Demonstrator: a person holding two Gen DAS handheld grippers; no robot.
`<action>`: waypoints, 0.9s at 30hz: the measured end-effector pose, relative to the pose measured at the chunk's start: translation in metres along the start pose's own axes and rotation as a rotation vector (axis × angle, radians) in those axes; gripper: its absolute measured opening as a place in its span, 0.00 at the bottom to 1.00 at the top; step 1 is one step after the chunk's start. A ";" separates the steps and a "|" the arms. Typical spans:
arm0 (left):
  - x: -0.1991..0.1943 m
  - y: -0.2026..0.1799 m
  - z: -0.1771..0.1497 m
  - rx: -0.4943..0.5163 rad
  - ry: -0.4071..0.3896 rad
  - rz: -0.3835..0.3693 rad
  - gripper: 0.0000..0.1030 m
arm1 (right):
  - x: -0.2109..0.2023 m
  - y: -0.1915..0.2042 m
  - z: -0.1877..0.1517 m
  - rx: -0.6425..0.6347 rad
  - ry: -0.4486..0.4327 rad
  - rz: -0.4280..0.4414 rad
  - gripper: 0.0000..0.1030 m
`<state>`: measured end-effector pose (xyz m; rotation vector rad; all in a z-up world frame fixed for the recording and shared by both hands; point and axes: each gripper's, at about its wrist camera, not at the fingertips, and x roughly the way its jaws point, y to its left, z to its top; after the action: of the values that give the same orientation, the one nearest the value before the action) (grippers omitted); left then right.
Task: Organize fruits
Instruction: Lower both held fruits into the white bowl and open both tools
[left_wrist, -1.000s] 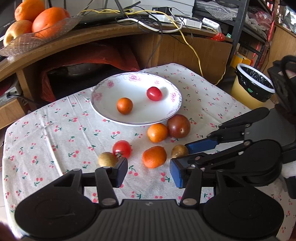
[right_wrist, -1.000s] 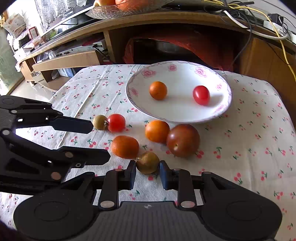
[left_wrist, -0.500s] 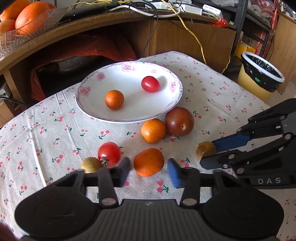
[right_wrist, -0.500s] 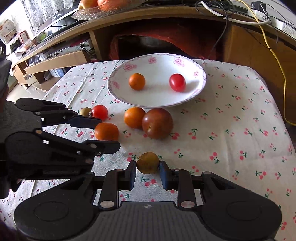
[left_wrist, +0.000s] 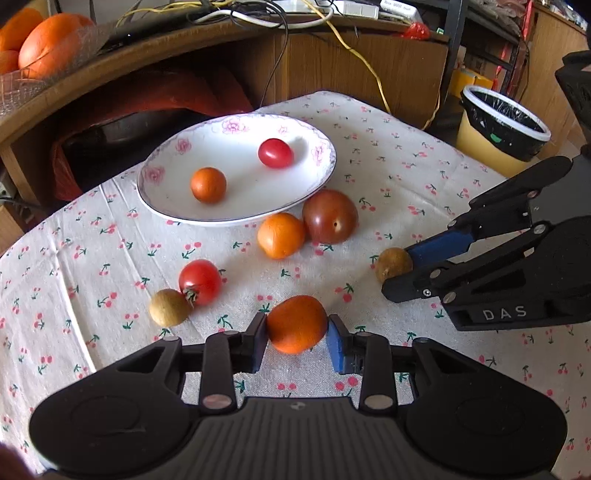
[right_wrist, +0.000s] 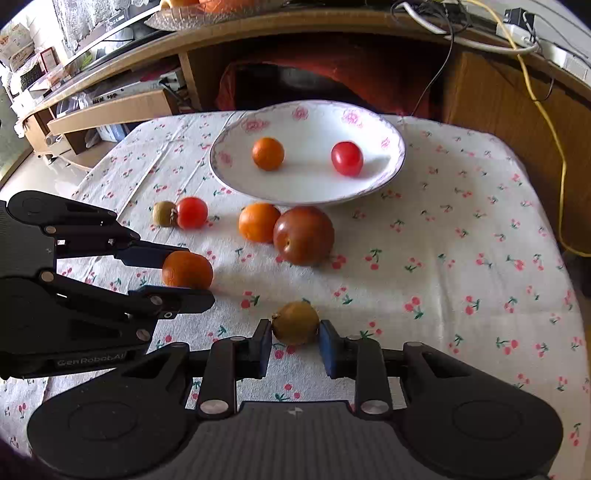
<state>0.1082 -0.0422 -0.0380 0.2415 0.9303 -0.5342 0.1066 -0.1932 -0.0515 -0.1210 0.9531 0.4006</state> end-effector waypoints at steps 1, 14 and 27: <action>0.000 -0.001 0.000 0.011 -0.001 0.004 0.43 | 0.000 0.001 0.001 -0.005 0.000 -0.002 0.23; -0.002 -0.007 -0.003 0.049 -0.003 0.000 0.45 | -0.001 -0.001 0.000 -0.019 -0.010 -0.015 0.31; -0.013 0.006 0.027 0.002 -0.067 0.051 0.40 | -0.013 0.000 0.030 0.018 -0.085 -0.009 0.21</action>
<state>0.1238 -0.0438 -0.0119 0.2473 0.8564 -0.4935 0.1230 -0.1885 -0.0238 -0.0911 0.8723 0.3858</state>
